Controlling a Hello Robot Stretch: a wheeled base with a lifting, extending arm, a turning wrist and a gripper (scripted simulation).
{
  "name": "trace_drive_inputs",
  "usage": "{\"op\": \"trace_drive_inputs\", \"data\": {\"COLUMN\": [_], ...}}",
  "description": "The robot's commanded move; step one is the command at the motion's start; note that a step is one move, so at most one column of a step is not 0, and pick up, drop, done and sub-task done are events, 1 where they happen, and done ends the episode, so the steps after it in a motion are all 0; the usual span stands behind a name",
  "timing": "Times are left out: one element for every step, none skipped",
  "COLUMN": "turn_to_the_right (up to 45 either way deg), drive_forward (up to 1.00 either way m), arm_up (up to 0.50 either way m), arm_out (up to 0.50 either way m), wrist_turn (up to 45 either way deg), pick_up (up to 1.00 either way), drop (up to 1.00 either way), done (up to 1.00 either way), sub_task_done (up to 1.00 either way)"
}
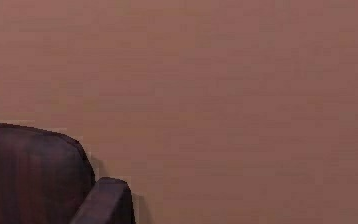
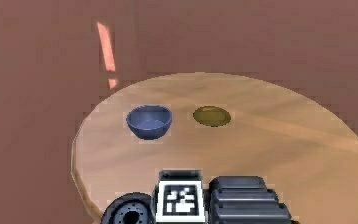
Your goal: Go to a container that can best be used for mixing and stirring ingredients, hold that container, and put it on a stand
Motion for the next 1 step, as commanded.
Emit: {"op": "trace_drive_inputs", "data": {"turn_to_the_right": [0.0], "drive_forward": [0.00], "arm_up": [0.00], "arm_out": [0.44], "wrist_turn": [0.0], "pick_up": [0.00], "drop": [0.00], "done": [0.00], "sub_task_done": [0.00]}}
